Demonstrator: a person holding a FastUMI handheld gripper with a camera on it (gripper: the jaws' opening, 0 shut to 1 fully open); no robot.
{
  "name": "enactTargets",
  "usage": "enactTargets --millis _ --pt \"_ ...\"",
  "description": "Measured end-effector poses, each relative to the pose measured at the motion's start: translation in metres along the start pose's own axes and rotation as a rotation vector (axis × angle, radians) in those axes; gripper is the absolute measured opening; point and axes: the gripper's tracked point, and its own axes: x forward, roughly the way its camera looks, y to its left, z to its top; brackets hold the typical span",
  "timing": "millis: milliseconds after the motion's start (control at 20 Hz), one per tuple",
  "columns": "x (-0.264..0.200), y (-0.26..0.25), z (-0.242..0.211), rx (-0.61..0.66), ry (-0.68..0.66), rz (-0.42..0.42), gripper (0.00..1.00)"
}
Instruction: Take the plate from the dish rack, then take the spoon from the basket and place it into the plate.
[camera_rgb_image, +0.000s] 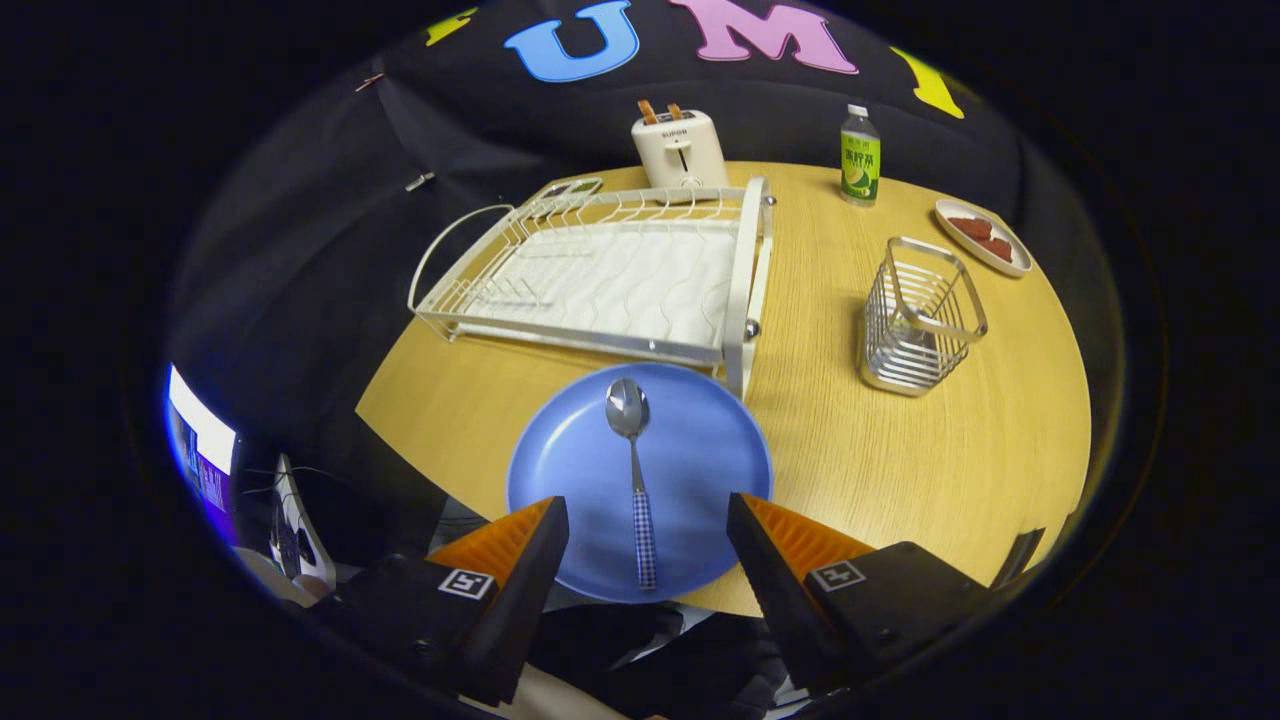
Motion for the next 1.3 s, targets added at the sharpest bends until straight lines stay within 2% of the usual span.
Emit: enactTargets --millis 300,600,800,1050,1300 --pt "-0.055 -0.003 0.096 -0.069 -0.220 -0.039 0.99" --pt "-0.122 -0.020 0.178 -0.121 -0.425 -0.122 0.99" --pt "-0.161 -0.028 0.208 -0.154 -0.530 -0.177 0.99" --pt "-0.212 -0.024 0.243 -0.158 -0.674 -0.199 0.98" --pt "-0.245 -0.030 0.263 -0.194 -0.776 -0.254 0.98"
